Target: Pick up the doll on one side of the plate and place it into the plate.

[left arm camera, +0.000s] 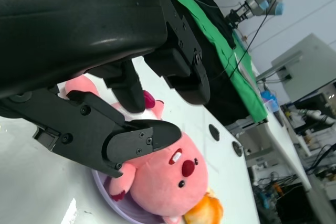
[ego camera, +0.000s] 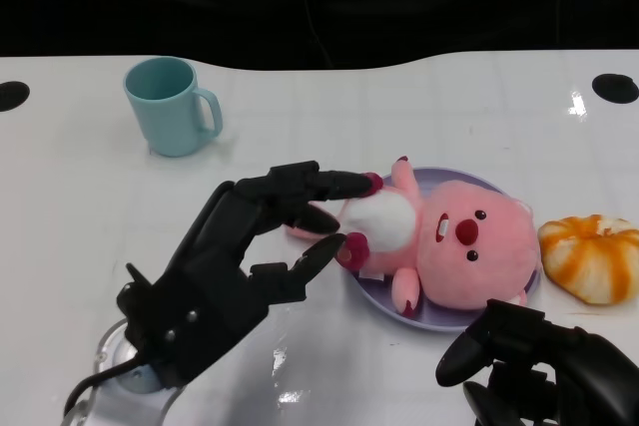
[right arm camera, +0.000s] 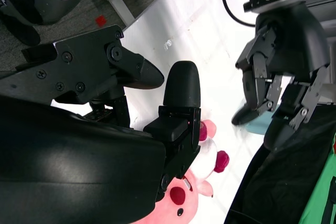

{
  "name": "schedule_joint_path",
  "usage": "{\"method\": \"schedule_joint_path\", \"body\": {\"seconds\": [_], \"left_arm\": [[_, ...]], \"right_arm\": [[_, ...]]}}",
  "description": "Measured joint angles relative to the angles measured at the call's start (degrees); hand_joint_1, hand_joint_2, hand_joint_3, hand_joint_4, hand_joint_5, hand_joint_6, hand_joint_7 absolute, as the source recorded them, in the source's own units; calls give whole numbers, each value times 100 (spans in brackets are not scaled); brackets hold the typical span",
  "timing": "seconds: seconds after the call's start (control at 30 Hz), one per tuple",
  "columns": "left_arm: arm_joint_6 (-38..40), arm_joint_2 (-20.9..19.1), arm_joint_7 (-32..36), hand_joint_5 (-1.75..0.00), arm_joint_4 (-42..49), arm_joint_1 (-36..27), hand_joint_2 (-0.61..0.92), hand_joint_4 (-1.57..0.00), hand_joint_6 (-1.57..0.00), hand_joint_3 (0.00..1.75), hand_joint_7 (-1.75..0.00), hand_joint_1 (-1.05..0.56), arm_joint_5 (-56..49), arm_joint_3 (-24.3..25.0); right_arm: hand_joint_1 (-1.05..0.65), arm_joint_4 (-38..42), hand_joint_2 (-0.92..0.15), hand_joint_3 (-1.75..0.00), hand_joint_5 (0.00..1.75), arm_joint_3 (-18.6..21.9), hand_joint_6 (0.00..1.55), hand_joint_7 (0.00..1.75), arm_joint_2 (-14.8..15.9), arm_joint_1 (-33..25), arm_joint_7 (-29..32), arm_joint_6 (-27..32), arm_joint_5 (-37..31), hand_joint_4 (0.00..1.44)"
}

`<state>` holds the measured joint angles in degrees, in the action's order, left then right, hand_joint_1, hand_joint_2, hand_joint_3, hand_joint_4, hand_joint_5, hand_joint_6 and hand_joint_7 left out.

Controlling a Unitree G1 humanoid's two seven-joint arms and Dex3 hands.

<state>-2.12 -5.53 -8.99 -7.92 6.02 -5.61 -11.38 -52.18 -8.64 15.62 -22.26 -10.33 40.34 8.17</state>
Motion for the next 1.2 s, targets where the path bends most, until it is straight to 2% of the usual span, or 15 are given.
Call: {"method": "schedule_joint_path", "body": {"seconds": [0.07, 0.1, 0.2, 0.33, 0.57, 0.73, 0.93, 1.07, 1.2], "left_arm": [[148, 60, -49, -128, -244, -218, 45, -82, -87, 120, -87, -8, 279, 97], [262, 76, -62, -139, -364, -323, 46, -83, -87, 122, -103, -9, 397, 131], [816, 127, -63, -164, -821, -651, 49, -83, -79, 129, -137, -11, 720, 250], [1771, 123, -136, -174, -1524, -1002, 46, -86, -73, 137, -158, -16, 1225, 322], [3899, -15, -179, -175, -2965, -1478, 42, -86, -72, 136, -165, -19, 2351, 695], [4798, 46, -83, -175, -3443, -1687, 43, -84, -68, 137, -165, -16, 3058, 1053], [5591, 112, 64, -175, -3686, -1832, 54, -79, -61, 121, -168, -19, 3967, 1654], [5808, 97, 119, -175, -3703, -1907, 52, -79, -62, 124, -169, -19, 4167, 1709], [5740, 90, 116, -175, -3469, -1952, 53, -78, -62, 119, -165, -20, 4178, 1691]], "right_arm": [[-16, -3, -76, -85, 172, 3, 50, 140, -1, 0, 0, 9, 12, 53], [-16, -3, -76, -85, 172, 4, 50, 140, 0, 1, 0, 11, 17, 53], [-16, -3, -76, -85, 172, 7, 50, 140, 0, 8, -1, 23, 31, 53], [-16, -7, -76, -84, 171, 6, 50, 139, 2, 18, 4, 64, 33, 54], [-16, -30, -77, -84, 171, 0, 50, 138, 23, 32, -9, 46, 27, 54], [-17, -29, -76, -84, 170, 5, 50, 138, 31, 32, -50, 22, 32, 54], [-17, -26, -76, -84, 171, 39, 50, 139, 32, 29, -101, -15, 63, 54], [-17, 14, -76, -85, 171, 131, 50, 139, 39, 29, -144, -39, 72, 54], [-17, 22, -76, -85, 170, 175, 51, 138, 67, 27, -160, -39, 62, 55]]}}
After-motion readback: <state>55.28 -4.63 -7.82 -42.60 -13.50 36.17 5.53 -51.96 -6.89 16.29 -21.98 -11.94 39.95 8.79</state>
